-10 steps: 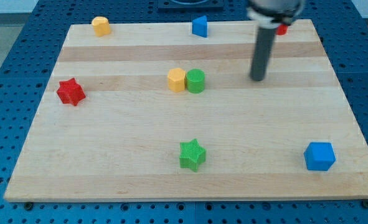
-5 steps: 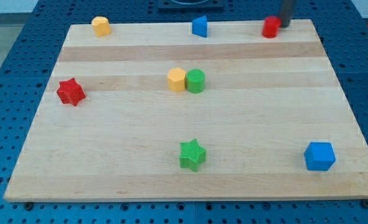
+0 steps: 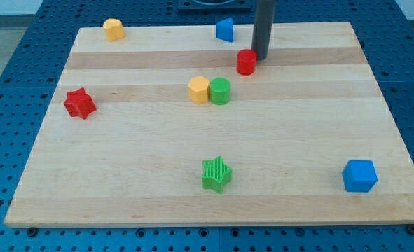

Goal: Move the red circle into the green circle

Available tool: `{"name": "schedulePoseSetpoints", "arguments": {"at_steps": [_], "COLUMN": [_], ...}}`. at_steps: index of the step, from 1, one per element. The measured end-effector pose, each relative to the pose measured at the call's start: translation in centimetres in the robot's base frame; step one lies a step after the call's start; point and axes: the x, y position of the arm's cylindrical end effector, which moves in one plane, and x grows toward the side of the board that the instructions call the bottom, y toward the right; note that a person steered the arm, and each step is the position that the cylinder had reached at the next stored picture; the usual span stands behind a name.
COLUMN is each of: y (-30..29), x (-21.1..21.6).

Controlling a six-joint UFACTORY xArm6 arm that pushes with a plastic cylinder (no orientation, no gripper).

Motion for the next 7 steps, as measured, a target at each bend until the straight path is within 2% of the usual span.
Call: {"name": "schedulePoseSetpoints", "arguments": {"at_steps": [3, 5, 6, 7], "y": [-2.8, -6.9, -7.4, -4.4], "x": [1.1, 3.0, 2.8, 0.9]}}
